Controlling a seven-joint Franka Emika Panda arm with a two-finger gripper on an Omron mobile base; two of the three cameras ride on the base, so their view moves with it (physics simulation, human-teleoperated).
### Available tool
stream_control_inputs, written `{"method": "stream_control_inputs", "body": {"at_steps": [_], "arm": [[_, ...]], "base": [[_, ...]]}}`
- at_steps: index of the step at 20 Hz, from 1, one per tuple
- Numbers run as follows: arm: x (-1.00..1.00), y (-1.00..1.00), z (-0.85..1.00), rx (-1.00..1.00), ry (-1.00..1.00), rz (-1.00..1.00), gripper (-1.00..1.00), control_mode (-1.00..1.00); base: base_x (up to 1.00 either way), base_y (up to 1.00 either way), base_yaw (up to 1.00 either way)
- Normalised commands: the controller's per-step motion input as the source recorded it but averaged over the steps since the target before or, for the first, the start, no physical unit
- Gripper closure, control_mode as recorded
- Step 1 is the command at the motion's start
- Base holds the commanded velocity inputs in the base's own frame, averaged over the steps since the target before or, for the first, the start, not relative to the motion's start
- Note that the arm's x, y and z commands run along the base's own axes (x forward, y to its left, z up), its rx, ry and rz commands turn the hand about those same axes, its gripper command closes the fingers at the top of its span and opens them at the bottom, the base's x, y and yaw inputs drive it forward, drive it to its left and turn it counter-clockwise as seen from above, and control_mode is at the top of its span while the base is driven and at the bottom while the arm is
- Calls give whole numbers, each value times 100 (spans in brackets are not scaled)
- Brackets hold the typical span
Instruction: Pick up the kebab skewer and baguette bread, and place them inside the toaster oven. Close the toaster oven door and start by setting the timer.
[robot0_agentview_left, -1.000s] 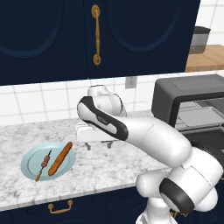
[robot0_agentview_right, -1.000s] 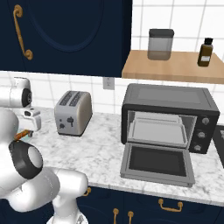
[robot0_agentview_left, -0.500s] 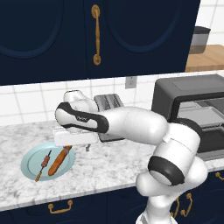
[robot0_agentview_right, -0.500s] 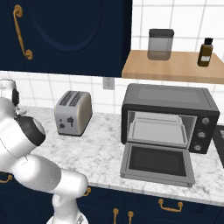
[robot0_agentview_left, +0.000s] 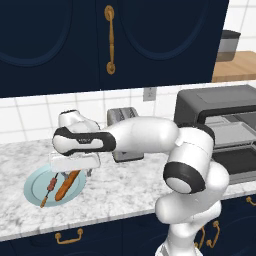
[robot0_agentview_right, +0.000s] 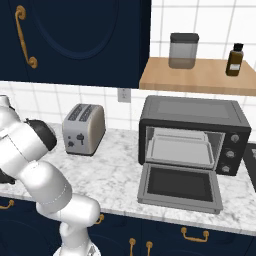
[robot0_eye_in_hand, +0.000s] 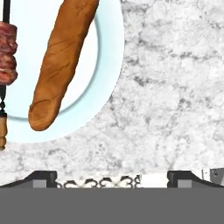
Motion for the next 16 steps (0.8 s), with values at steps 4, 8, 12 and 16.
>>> {"method": "stream_control_inputs", "body": {"at_steps": [4,8,12,16], "arm": [[35,6,-33,0,-17,0,-100,-100],[34,16,-30,0,-6,-1,-100,-100],[24,21,-16,0,-1,-1,-100,-100],[9,5,-6,0,0,0,-100,-100]], "base": [[0,0,0],[0,0,0],[0,0,0],[0,0,0]]}}
